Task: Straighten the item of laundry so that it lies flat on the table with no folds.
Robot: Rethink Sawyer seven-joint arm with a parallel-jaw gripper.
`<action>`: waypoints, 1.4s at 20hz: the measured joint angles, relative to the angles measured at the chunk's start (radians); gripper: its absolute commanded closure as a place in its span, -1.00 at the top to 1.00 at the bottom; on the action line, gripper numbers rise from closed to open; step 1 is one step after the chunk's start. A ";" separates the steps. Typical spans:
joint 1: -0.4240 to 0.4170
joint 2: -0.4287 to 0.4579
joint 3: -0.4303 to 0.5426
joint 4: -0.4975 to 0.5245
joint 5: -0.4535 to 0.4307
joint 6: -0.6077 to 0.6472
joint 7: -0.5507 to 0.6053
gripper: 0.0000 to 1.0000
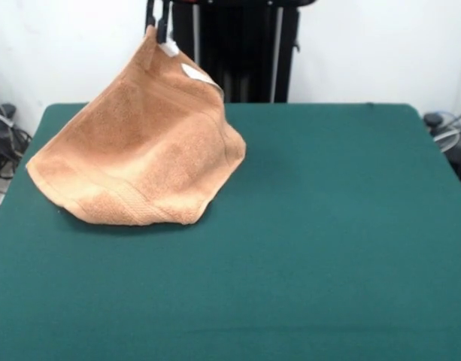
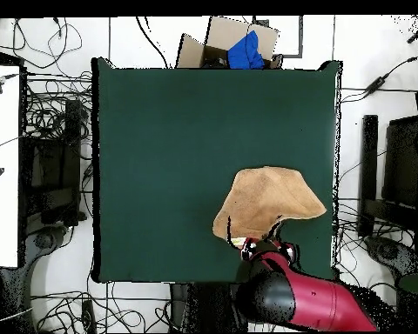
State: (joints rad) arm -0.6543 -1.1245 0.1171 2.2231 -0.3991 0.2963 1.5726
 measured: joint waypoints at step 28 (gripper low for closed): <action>-0.141 -0.113 0.141 0.058 0.030 0.123 0.000 -1.00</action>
State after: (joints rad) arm -0.7951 -1.2373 0.2582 2.2815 -0.3693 0.4194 1.5726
